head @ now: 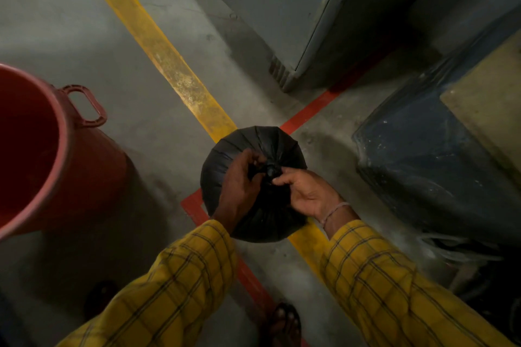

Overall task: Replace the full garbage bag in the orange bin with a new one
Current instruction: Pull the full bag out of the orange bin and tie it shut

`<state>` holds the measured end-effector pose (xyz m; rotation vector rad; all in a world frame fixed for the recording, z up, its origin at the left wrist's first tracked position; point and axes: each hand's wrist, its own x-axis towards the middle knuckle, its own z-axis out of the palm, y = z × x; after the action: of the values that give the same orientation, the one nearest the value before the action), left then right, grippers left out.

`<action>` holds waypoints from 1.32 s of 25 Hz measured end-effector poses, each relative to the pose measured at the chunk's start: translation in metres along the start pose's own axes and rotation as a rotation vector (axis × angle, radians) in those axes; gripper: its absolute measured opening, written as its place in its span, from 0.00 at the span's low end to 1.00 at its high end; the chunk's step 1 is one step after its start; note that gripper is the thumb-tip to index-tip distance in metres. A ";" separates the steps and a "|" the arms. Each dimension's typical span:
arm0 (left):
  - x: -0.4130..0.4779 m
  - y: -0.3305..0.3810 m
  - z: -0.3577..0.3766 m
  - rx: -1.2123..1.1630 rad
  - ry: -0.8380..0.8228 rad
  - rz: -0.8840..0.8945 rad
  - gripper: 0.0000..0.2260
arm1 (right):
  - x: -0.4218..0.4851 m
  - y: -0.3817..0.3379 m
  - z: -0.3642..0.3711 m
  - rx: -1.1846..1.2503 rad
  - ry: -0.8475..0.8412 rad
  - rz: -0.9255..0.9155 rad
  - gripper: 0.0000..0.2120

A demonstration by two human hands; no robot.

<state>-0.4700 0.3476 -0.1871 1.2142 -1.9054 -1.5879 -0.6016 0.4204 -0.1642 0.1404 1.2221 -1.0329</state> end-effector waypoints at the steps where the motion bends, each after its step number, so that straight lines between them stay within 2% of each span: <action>1: -0.003 -0.002 0.002 -0.064 -0.029 -0.039 0.11 | 0.000 0.003 0.000 0.010 0.030 -0.048 0.17; 3: -0.007 -0.005 0.004 -0.111 -0.066 -0.093 0.12 | 0.002 0.009 -0.001 0.033 0.106 -0.137 0.15; 6: -0.008 -0.002 0.004 0.043 -0.095 -0.075 0.15 | 0.003 0.019 0.002 0.061 0.242 -0.240 0.16; 9: -0.004 0.007 0.000 0.046 -0.059 -0.019 0.08 | 0.002 0.028 0.000 -0.043 0.325 -0.395 0.24; 10: -0.004 0.010 -0.003 0.064 -0.053 -0.008 0.04 | 0.002 0.029 -0.001 -0.174 0.302 -0.459 0.27; 12: -0.001 0.011 -0.006 0.181 -0.062 0.050 0.03 | 0.002 0.029 -0.005 -0.602 0.287 -0.587 0.26; 14: 0.001 0.005 -0.005 0.341 -0.077 0.107 0.06 | 0.003 0.032 -0.005 -0.975 0.402 -0.715 0.20; 16: -0.001 0.003 -0.001 0.449 -0.085 0.125 0.04 | 0.007 0.037 -0.004 -1.079 0.486 -0.788 0.18; 18: -0.006 0.003 0.004 0.454 -0.093 0.122 0.04 | 0.010 0.045 -0.003 -1.005 0.494 -0.769 0.17; 20: -0.011 0.001 0.007 0.401 -0.068 0.095 0.02 | 0.014 0.054 -0.001 -0.840 0.501 -0.624 0.17; 22: -0.014 -0.004 0.005 0.305 -0.053 -0.012 0.02 | 0.017 0.056 0.000 -0.735 0.480 -0.475 0.17; 23: -0.014 -0.007 0.002 0.267 -0.080 -0.069 0.03 | 0.015 0.056 0.001 -0.778 0.471 -0.438 0.18; 25: -0.010 -0.009 -0.006 0.278 -0.185 -0.112 0.03 | 0.010 0.050 0.006 -1.013 0.477 -0.413 0.22; 26: -0.007 -0.008 -0.013 0.316 -0.221 -0.094 0.05 | 0.006 0.044 0.012 -1.197 0.492 -0.402 0.25; 28: -0.002 -0.004 -0.033 0.458 -0.235 0.011 0.15 | -0.007 0.025 0.029 -1.566 0.551 -0.387 0.34; 29: 0.000 -0.002 -0.045 0.562 -0.208 0.066 0.20 | -0.012 0.014 0.040 -1.675 0.552 -0.390 0.39; 31: -0.003 0.005 -0.072 0.761 -0.146 0.104 0.27 | -0.021 -0.009 0.066 -1.769 0.493 -0.383 0.48; 33: -0.010 0.016 -0.100 0.885 -0.097 0.089 0.30 | -0.029 -0.031 0.090 -1.835 0.426 -0.407 0.51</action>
<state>-0.3955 0.2953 -0.1407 1.3198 -2.8042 -0.7367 -0.5597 0.3665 -0.0923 -1.3991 2.1902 0.1486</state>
